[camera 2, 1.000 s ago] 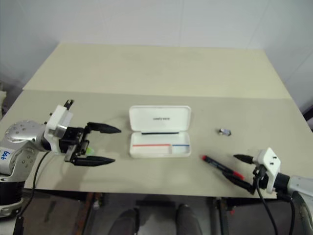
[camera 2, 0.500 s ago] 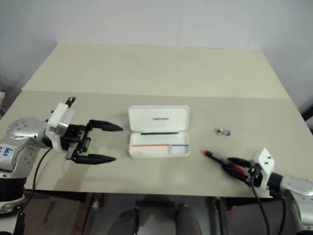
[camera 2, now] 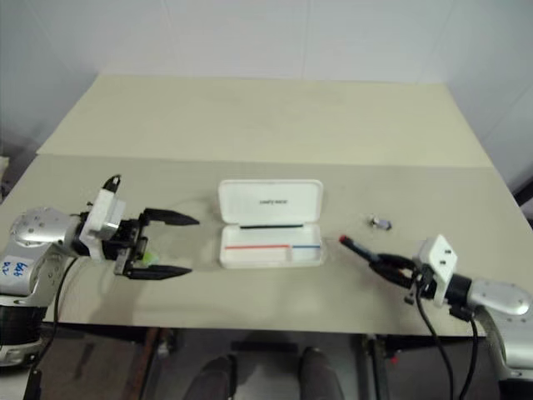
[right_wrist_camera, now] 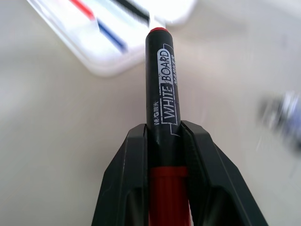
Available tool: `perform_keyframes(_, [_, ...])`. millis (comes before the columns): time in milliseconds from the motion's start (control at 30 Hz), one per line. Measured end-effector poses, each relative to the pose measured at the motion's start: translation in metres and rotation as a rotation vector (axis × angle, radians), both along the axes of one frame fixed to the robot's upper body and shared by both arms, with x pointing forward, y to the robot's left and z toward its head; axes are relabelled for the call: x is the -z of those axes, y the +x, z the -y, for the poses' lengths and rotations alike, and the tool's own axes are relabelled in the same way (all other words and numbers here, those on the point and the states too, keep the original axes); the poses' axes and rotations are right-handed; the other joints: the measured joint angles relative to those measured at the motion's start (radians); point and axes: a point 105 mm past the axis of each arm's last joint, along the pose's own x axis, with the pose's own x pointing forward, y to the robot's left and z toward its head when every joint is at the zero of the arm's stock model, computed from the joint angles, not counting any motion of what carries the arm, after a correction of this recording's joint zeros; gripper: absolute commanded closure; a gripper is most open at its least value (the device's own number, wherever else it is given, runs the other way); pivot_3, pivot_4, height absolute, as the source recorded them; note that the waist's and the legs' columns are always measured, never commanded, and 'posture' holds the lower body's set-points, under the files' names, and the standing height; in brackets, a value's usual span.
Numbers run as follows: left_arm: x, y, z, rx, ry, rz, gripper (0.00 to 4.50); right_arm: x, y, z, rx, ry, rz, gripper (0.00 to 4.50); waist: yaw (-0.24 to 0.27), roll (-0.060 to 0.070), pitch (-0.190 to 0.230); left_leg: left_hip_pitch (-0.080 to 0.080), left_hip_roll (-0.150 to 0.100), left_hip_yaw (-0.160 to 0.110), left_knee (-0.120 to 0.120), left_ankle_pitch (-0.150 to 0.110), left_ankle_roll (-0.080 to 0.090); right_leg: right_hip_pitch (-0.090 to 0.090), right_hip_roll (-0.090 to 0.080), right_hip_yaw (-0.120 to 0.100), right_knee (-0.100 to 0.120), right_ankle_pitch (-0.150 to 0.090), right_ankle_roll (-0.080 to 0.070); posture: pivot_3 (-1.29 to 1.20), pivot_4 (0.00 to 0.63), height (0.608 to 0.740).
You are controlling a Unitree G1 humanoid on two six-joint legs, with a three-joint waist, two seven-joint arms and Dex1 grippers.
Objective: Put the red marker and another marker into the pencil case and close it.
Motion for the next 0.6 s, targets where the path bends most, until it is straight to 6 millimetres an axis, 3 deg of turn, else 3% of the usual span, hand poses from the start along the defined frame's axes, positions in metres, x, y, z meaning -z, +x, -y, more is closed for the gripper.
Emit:
perform_keyframes(100, [0.002,0.002,-0.006,-0.021,0.001,0.010,0.00,-0.018,0.010,-0.017,-0.091,-0.038,0.055,3.87,0.000,0.000,0.000,0.000,0.000,0.000,0.000,0.000,0.000,0.000,0.000,0.000,0.000,0.000,0.000,0.00,0.150,0.740])
perform_keyframes(267, [0.004,0.004,-0.008,-0.032,0.008,0.027,0.00,-0.052,0.028,-0.062,-0.291,-0.094,0.166,3.87,-0.003,0.000,0.000,0.000,0.000,0.000,-0.001,0.000,0.000,-0.001,0.000,0.000,0.001,0.001,0.003,0.00,0.150,0.740])
perform_keyframes(433, [0.004,0.006,-0.008,-0.042,-0.001,0.035,0.00,-0.040,0.047,-0.105,-0.443,-0.127,0.168,3.87,-0.002,0.000,0.000,-0.002,0.000,0.000,-0.001,0.000,0.000,-0.003,0.000,0.000,0.002,0.008,0.014,0.00,0.150,0.740])
perform_keyframes(600, [0.004,0.008,-0.003,-0.056,-0.018,0.048,0.00,-0.023,0.060,-0.129,-0.531,-0.150,0.152,3.87,-0.002,0.000,0.000,-0.002,0.000,0.000,-0.002,-0.001,0.000,-0.003,0.000,-0.001,0.002,0.007,0.014,0.00,0.150,0.740])
